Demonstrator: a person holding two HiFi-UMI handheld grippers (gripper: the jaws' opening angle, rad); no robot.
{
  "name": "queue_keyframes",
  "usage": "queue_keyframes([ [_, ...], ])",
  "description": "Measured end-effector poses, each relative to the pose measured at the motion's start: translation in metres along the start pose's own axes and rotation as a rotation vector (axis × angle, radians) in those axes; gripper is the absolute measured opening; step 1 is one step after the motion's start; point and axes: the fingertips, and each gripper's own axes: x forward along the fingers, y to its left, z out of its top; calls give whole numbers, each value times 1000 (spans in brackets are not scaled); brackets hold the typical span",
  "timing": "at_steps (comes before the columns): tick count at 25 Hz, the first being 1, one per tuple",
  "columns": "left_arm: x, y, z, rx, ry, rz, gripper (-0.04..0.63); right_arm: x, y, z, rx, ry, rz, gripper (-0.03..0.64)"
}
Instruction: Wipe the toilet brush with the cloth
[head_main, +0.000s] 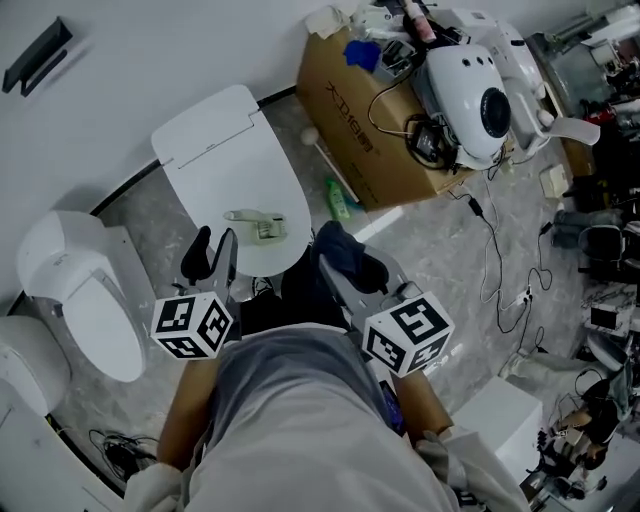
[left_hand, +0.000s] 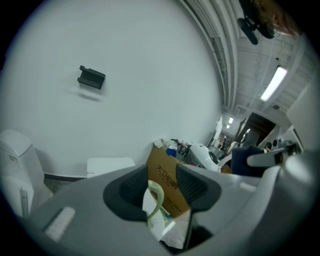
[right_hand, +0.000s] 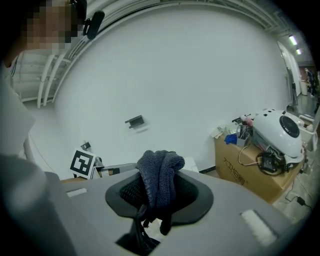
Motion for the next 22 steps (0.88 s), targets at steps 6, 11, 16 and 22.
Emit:
queue_keyframes([
  [6, 30, 11, -8, -58, 34, 66, 0, 28, -25, 13, -7, 45, 49, 112],
  [11, 54, 22, -17, -84, 64, 113, 0, 51, -45, 16, -1, 86, 86, 112],
  [16, 65, 29, -26, -107, 82, 136, 0, 73, -55, 14, 5, 131, 121, 114],
  [22, 69, 37, -36, -133, 92, 151, 0, 96, -58, 11, -3, 177, 163, 114],
])
